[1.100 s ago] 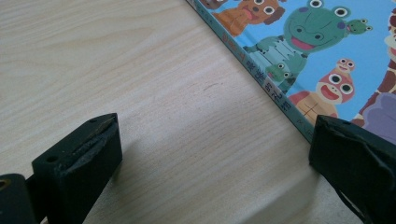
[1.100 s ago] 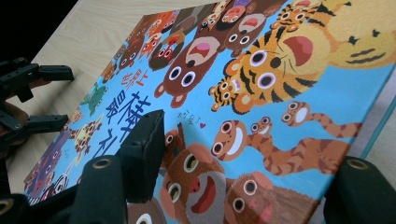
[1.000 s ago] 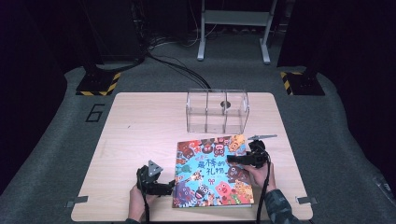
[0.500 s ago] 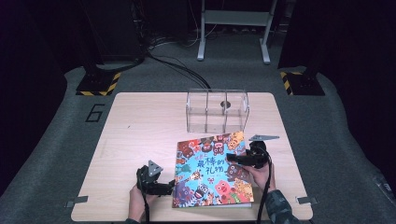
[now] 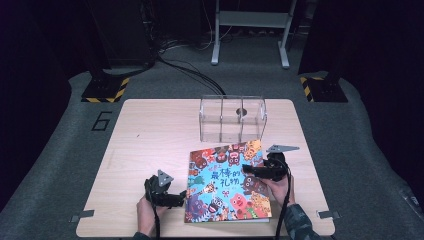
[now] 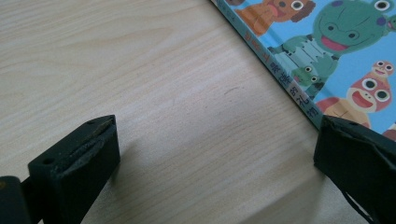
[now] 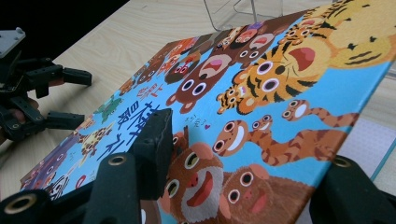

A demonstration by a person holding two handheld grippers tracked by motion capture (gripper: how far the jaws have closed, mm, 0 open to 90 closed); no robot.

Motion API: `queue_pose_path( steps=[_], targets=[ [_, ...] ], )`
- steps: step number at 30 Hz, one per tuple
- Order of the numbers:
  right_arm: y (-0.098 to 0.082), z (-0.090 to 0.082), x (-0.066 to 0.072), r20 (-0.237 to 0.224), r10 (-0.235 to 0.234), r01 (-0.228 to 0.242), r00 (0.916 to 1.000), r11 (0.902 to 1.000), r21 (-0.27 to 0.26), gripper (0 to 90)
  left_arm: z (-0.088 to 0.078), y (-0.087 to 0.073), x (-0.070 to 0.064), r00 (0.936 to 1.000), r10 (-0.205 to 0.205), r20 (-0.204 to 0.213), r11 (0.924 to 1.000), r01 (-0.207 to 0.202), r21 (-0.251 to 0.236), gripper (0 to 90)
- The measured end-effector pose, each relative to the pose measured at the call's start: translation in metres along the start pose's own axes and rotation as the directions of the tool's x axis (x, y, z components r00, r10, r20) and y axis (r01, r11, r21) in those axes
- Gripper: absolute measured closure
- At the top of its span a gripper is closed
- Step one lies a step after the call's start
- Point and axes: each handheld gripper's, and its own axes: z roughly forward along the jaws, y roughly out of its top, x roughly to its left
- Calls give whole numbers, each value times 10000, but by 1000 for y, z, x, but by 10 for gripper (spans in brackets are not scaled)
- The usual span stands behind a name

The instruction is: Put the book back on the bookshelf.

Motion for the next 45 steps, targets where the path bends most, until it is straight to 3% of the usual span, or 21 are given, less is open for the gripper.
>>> queue_pose_path(
  steps=[6,12,15,16,19,21,23,24,25,31,45],
  targets=[
    [-2,-3,3,112,-281,284,9995,9992,-265,454,-1,2,2,10000,-46,87,9998,45,177,1],
    [-4,-5,4,99,-403,407,9991,9982,-447,453,-10,9,3,9959,-512,746,9982,533,-265,0],
    [-4,-6,6,150,-570,578,9983,9966,-589,453,-13,14,3,9930,-424,1099,9986,456,-269,0],
    [-4,-7,6,141,-653,660,9978,9961,-578,453,-12,16,1,9895,-581,1326,9972,637,-387,0],
    [-4,-8,9,211,-733,746,9971,9948,-687,453,-11,20,-1,9874,-415,1527,9987,457,-241,0],
    [-4,-9,10,197,-801,814,9966,9939,-744,453,-9,22,-3,9833,-484,1756,9980,550,-326,0],
    [-4,-9,11,217,-887,901,9958,9929,-771,453,-8,24,-4,9782,-447,2027,9985,502,-221,0],
    [-4,-10,11,186,-894,906,9958,9928,-789,453,-7,24,-6,9736,-662,2185,9969,741,-278,0],
    [-4,-10,12,232,-916,931,9955,9926,-780,453,-6,25,-5,9686,-568,2420,9978,634,-199,0],
    [-5,-12,15,206,-1153,1168,9931,9881,-1003,453,0,29,-11,9536,-714,2924,9969,781,-114,0],
    [-5,-9,25,156,-1642,1648,9863,9776,-1311,452,7,38,-18,9385,-663,3390,9977,679,70,0]
  ],
)
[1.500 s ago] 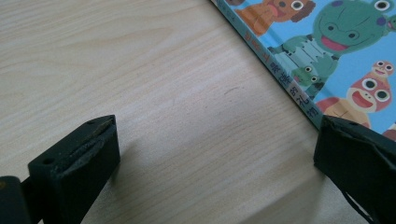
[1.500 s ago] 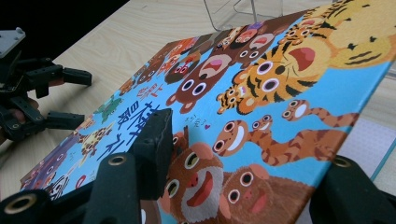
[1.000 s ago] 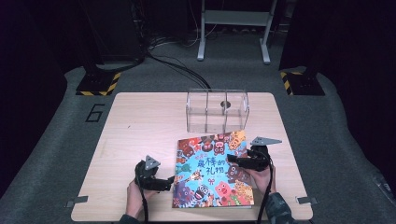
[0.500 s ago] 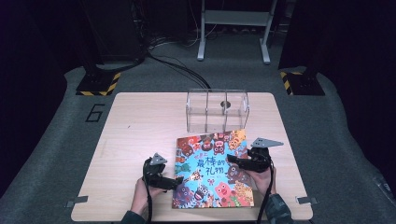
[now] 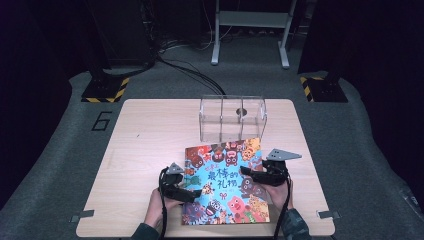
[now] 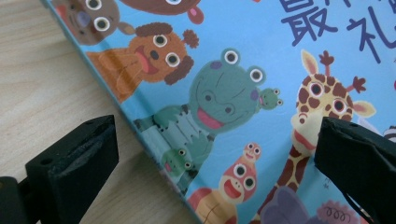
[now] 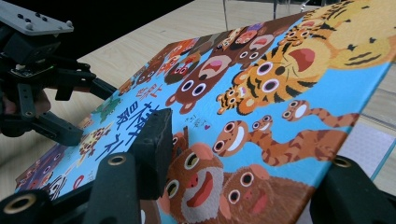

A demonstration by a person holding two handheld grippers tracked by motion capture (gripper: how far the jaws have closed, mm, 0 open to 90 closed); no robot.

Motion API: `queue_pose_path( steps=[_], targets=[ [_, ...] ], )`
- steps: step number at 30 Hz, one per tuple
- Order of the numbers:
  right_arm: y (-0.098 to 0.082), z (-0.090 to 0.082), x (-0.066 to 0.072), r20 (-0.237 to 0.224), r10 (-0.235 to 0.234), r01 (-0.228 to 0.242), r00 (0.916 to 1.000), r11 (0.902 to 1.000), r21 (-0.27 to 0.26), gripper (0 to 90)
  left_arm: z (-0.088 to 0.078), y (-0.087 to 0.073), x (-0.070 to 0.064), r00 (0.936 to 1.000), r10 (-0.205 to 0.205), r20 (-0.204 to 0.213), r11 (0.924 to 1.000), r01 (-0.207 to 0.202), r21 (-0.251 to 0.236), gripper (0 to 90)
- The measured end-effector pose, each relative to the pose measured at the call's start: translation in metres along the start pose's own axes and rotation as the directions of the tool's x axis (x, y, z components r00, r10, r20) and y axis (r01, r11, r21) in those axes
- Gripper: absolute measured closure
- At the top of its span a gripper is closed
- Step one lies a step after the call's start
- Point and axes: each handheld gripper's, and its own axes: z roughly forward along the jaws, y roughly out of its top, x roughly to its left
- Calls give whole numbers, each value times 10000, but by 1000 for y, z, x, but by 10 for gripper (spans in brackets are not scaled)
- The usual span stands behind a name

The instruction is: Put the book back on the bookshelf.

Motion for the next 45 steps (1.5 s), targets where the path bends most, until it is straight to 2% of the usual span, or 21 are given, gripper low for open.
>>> queue_pose_path(
  steps=[1,9,14,19,20,25,26,28,30,34,35,36,37,39,41,44,45],
  targets=[
    [0,0,1,16,-12,12,10000,10000,-38,452,0,1,1,9999,87,54,9999,-87,100,0],
    [0,2,2,-34,-117,116,9999,9999,-118,452,1,2,2,9993,-264,271,9997,264,-7,0],
    [2,1,4,3,-263,263,9997,9995,-150,452,1,2,5,9980,-317,548,9995,315,35,0],
    [2,3,2,-163,-201,198,9997,9997,-168,453,1,4,8,9962,-542,685,9982,524,275,7],
    [2,5,0,-230,31,-32,9997,10000,-50,452,1,4,9,9957,-589,712,9981,577,197,21],
    [1,6,-2,-265,342,-339,9991,9993,126,452,-2,2,10,9957,-549,741,9985,550,12,60],
    [2,7,-3,-224,576,-566,9981,9976,406,451,-2,2,10,9964,-483,696,9988,483,9,68],
    [2,9,-5,-178,913,-901,9957,9941,598,448,-3,1,10,9972,-412,630,9991,416,-58,82],
    [1,11,-10,-122,1654,-1632,9862,9810,1048,446,-5,1,9,9985,-225,498,9997,231,-101,115],
    [-1,14,-14,-50,2354,-2320,9719,9609,1511,436,-9,2,7,9998,-35,213,9999,39,-161,163],
    [-1,14,-15,-18,2281,-2252,9736,9624,1517,434,-10,3,7,9998,128,151,9999,-126,-102,165],
    [-1,15,-15,8,2358,-2331,9718,9601,1548,431,-10,2,5,10000,20,84,9999,-19,-149,167],
    [0,15,-15,29,2374,-2347,9714,9585,1621,427,-11,3,5,9999,163,54,9998,-162,-122,168],
    [1,15,-15,163,2327,-2320,9724,9579,1689,422,-12,4,3,9998,177,-18,9997,-178,-186,170],
    [2,15,-13,186,2470,-2464,9688,9537,1723,420,-14,4,2,9993,348,-98,9993,-349,-102,173],
    [5,13,-11,203,2284,-2285,9733,9586,1699,420,-17,5,1,9984,538,-166,9985,-540,-113,178],
    [5,13,-11,237,2314,-2320,9726,9576,1706,419,-18,5,1,9981,591,-166,9982,-594,-128,183]
  ],
)
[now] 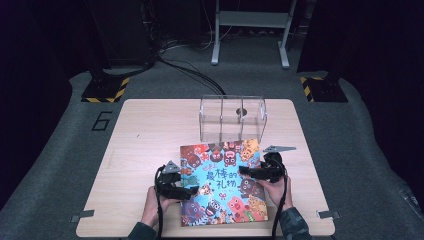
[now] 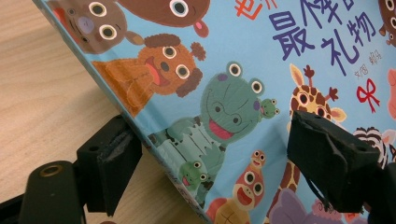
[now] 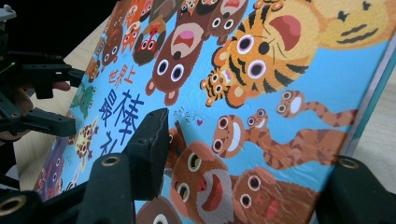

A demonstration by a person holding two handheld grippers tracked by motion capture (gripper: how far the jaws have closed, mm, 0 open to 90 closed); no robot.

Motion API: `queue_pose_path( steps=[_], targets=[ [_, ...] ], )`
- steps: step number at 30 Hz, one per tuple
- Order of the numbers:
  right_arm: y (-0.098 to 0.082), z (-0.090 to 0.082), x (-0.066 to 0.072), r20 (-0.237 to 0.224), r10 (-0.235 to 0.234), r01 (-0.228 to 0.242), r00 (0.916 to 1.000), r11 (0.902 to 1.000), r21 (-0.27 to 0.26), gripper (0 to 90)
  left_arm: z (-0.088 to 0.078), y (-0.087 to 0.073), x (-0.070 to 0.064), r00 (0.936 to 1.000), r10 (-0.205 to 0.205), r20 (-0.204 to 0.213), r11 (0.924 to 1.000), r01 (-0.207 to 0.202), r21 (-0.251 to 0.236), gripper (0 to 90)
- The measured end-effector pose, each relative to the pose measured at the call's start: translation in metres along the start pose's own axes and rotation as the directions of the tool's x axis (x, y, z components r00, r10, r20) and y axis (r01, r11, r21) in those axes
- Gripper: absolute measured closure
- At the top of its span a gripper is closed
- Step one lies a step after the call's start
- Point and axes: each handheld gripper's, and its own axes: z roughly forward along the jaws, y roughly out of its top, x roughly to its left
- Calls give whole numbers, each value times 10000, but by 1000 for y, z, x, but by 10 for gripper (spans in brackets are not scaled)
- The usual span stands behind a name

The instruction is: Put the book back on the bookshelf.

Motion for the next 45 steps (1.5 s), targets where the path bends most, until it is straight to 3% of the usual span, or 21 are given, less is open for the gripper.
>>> queue_pose_path(
  steps=[11,20,30,42,45],
  targets=[
    [9,-5,5,140,-143,139,9998,9995,293,405,-10,1,-2,10000,-34,-83,9984,29,-567,263],
    [16,-13,12,415,-436,423,9982,9986,314,394,-17,7,-7,9967,704,-400,9950,-730,-684,275],
    [17,-15,14,584,-679,662,9960,9973,307,383,-18,8,-8,9977,549,-402,9946,-581,-862,289],
    [23,-18,21,919,-981,948,9909,9947,394,374,-22,11,-10,9898,1225,-722,9892,-1276,-715,289],
    [25,-18,22,980,-1125,1085,9888,9931,454,369,-22,11,-11,9903,1176,-744,9884,-1240,-881,290]
  ],
)
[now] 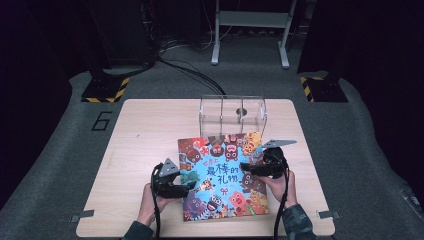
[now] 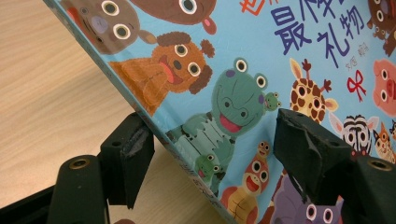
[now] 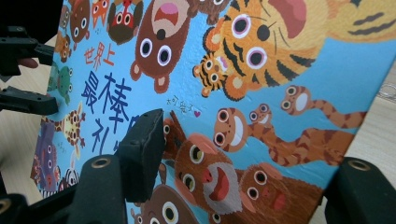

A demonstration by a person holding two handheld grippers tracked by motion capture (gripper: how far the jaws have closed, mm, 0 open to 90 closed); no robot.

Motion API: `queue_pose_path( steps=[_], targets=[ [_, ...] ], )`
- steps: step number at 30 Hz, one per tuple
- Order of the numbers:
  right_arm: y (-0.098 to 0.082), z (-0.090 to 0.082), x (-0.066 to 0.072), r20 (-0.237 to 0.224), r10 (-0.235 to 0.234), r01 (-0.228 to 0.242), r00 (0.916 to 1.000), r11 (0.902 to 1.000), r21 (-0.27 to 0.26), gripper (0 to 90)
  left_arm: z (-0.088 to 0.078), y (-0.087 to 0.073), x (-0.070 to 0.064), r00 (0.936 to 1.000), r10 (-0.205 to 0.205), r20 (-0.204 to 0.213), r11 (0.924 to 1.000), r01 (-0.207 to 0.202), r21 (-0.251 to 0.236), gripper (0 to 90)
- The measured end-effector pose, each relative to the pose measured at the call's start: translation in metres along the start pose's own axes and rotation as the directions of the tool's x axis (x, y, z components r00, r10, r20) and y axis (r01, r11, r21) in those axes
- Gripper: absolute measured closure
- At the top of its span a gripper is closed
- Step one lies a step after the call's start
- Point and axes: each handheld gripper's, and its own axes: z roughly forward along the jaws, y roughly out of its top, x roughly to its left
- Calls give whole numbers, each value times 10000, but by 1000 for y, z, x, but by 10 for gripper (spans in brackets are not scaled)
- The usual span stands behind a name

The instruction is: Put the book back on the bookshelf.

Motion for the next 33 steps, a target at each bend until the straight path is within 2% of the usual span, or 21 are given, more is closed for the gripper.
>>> queue_pose_path(
  steps=[3,8,10,11,12,14,17,18,19,22,23,24,27,28,31,33],
  targets=[
    [1,0,1,53,-91,91,9999,10000,39,365,-1,0,1,9999,-141,23,9999,141,-71,313],
    [5,-1,3,176,-247,246,9995,9997,81,360,-5,1,2,9999,-100,-53,9997,99,-236,348],
    [6,-2,4,195,-161,159,9997,9998,78,358,-6,2,2,9999,-52,-134,9995,47,-327,352],
    [7,-2,3,195,-342,342,9992,9994,3,358,-7,2,1,9999,-66,-142,9993,60,-370,357],
    [7,-3,4,183,-282,281,9994,9996,60,358,-8,3,2,10000,-17,-82,9995,14,-324,361],
    [8,-3,3,170,-310,310,9994,9995,-8,355,-9,4,2,9997,106,-240,9989,-117,-457,368],
    [10,-3,5,208,-194,192,9996,9998,52,349,-11,5,2,9997,66,-253,9986,-79,-532,384],
    [11,-3,5,239,-300,299,9993,9995,38,346,-13,5,2,9999,25,-157,9988,-32,-480,390],
    [12,-3,5,278,-448,448,9986,9990,-4,343,-12,5,1,9996,10,-292,9978,-29,-663,398],
    [14,-4,6,328,-516,515,9981,9987,48,339,-15,7,2,9990,294,-341,9977,-314,-602,401],
    [15,-5,7,339,-355,351,9988,9993,137,338,-16,8,1,9986,377,-367,9973,-399,-609,402],
    [16,-4,6,341,-510,509,9981,9987,34,338,-16,8,0,9985,355,-425,9968,-384,-695,402],
    [17,-6,7,292,-313,310,9991,9995,95,338,-18,10,0,9981,467,-403,9961,-496,-736,406],
    [17,-7,7,279,-324,324,9991,9995,32,338,-18,10,1,9972,618,-424,9954,-647,-710,407],
    [17,-7,7,371,-498,501,9981,9987,-74,338,-18,11,-1,9958,652,-635,9945,-701,-780,410],
    [19,-7,8,384,-451,452,9982,9990,-11,338,-19,11,-1,9948,750,-691,9939,-802,-756,415]
  ],
)
